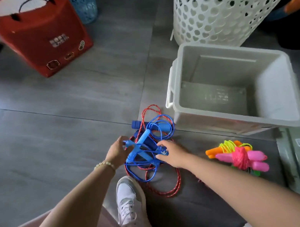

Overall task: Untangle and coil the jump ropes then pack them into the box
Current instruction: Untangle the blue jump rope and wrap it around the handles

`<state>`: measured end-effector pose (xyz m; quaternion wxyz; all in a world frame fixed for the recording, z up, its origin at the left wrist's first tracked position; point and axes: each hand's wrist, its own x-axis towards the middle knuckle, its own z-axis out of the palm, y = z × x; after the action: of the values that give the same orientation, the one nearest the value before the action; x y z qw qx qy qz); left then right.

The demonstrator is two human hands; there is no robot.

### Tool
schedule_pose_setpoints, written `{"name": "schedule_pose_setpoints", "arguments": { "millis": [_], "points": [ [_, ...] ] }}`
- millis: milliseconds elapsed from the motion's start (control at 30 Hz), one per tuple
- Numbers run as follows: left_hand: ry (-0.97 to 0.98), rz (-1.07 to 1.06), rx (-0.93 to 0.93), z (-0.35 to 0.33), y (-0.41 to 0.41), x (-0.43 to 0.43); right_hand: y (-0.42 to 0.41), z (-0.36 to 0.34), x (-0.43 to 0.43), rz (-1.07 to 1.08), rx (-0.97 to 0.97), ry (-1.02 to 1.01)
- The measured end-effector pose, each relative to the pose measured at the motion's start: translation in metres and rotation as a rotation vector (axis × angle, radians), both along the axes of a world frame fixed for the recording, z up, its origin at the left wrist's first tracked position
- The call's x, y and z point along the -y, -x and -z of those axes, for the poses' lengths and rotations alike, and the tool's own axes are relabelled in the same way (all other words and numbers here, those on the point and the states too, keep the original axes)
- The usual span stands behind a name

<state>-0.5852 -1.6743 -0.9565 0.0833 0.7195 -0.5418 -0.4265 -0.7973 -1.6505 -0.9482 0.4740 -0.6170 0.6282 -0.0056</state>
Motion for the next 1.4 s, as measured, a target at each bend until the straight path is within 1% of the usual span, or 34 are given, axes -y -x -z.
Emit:
{"name": "schedule_pose_setpoints", "arguments": {
  "millis": [67, 133, 167, 267, 333, 433, 500, 567, 633, 667, 733, 800, 833, 867, 933, 967, 1000, 1067, 1100, 1167, 1200, 1233, 1267, 1333, 1367, 1400],
  "points": [
    [0.000, -0.060, -0.038, 0.003, 0.000, 0.003, -0.001, 0.003, 0.005, -0.020, -0.038, 0.007],
    [0.010, -0.066, -0.088, -0.002, 0.004, 0.007, -0.004, 0.003, 0.009, -0.016, -0.025, 0.010],
    [0.023, -0.032, -0.133, -0.008, 0.009, 0.011, -0.006, 0.000, 0.011, 0.007, 0.023, 0.007],
    [0.080, 0.158, -0.276, -0.045, 0.024, 0.031, -0.017, -0.012, 0.018, 0.126, 0.273, -0.046],
    [0.110, 0.209, -0.362, -0.080, 0.032, 0.047, -0.021, -0.026, 0.024, 0.212, 0.362, -0.035],
    [0.093, 0.168, -0.455, -0.138, 0.042, 0.065, -0.015, -0.071, 0.031, 0.275, 0.450, 0.088],
    [0.116, 0.122, -0.523, -0.174, 0.055, 0.067, -0.005, -0.109, 0.033, 0.257, 0.480, 0.175],
    [0.163, 0.023, -0.619, -0.203, 0.074, 0.063, 0.009, -0.140, 0.034, 0.257, 0.555, 0.236],
    [0.193, -0.079, -0.753, -0.229, 0.097, 0.058, 0.027, -0.173, 0.032, 0.262, 0.621, 0.268],
    [0.212, -0.092, -0.805, -0.241, 0.108, 0.057, 0.037, -0.190, 0.029, 0.275, 0.648, 0.280],
    [0.251, -0.041, -0.890, -0.269, 0.127, 0.056, 0.058, -0.223, 0.019, 0.275, 0.663, 0.293],
    [0.254, -0.008, -0.986, -0.301, 0.144, 0.053, 0.079, -0.253, 0.002, 0.212, 0.642, 0.325],
    [0.259, 0.007, -1.015, -0.316, 0.152, 0.052, 0.091, -0.263, -0.007, 0.171, 0.633, 0.309],
    [0.274, 0.030, -1.020, -0.331, 0.160, 0.049, 0.099, -0.277, -0.016, 0.123, 0.614, 0.266],
    [0.308, 0.114, -0.957, -0.356, 0.173, 0.044, 0.122, -0.296, -0.027, 0.025, 0.487, 0.230],
    [0.332, 0.192, -0.883, -0.365, 0.179, 0.042, 0.135, -0.300, -0.027, 0.028, 0.439, 0.248],
    [0.358, 0.292, -0.803, -0.372, 0.183, 0.039, 0.144, -0.309, -0.028, 0.082, 0.439, 0.282],
    [0.385, 0.493, -0.684, -0.381, 0.190, 0.033, 0.158, -0.321, -0.026, 0.247, 0.540, 0.396],
    [0.387, 0.578, -0.648, -0.383, 0.194, 0.029, 0.162, -0.325, -0.024, 0.268, 0.587, 0.461],
    [0.382, 0.704, -0.605, -0.382, 0.198, 0.025, 0.162, -0.330, -0.020, 0.169, 0.630, 0.508],
    [0.382, 0.728, -0.607, -0.382, 0.200, 0.025, 0.160, -0.331, -0.019, 0.111, 0.645, 0.511],
    [0.389, 0.713, -0.637, -0.383, 0.202, 0.025, 0.159, -0.331, -0.016, 0.088, 0.651, 0.488],
    [0.409, 0.644, -0.694, -0.384, 0.202, 0.026, 0.156, -0.332, -0.016, 0.106, 0.680, 0.446],
    [0.460, 0.347, -0.847, -0.382, 0.198, 0.035, 0.154, -0.328, -0.015, 0.132, 0.621, 0.363],
    [0.478, 0.183, -0.909, -0.380, 0.193, 0.041, 0.155, -0.322, -0.013, 0.097, 0.530, 0.333],
    [0.488, 0.070, -0.926, -0.373, 0.186, 0.047, 0.157, -0.315, -0.012, 0.038, 0.453, 0.291]
  ]
}}
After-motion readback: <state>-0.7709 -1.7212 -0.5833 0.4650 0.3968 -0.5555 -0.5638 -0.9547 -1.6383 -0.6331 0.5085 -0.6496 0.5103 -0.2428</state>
